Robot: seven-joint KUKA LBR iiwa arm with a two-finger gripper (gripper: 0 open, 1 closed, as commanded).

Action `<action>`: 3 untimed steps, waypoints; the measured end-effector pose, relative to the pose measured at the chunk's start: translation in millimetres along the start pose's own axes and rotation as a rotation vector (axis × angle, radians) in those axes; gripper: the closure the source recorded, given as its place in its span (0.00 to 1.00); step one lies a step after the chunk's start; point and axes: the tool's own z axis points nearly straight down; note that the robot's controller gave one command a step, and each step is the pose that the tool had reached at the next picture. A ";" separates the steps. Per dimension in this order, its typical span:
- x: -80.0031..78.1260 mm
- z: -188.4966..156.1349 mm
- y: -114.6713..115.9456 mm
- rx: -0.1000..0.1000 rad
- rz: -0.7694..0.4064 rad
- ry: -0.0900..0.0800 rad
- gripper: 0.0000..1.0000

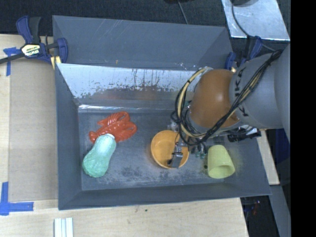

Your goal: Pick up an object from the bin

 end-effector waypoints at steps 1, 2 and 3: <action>4.1 -0.1 36.9 -0.001 -0.202 -0.015 1.00; 4.1 -0.3 36.9 -0.001 -0.202 -0.015 1.00; 3.4 -6.7 37.0 -0.001 -0.199 -0.016 1.00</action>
Offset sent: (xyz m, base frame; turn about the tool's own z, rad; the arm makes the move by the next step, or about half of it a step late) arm 0.0000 0.0000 0.0000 0.0000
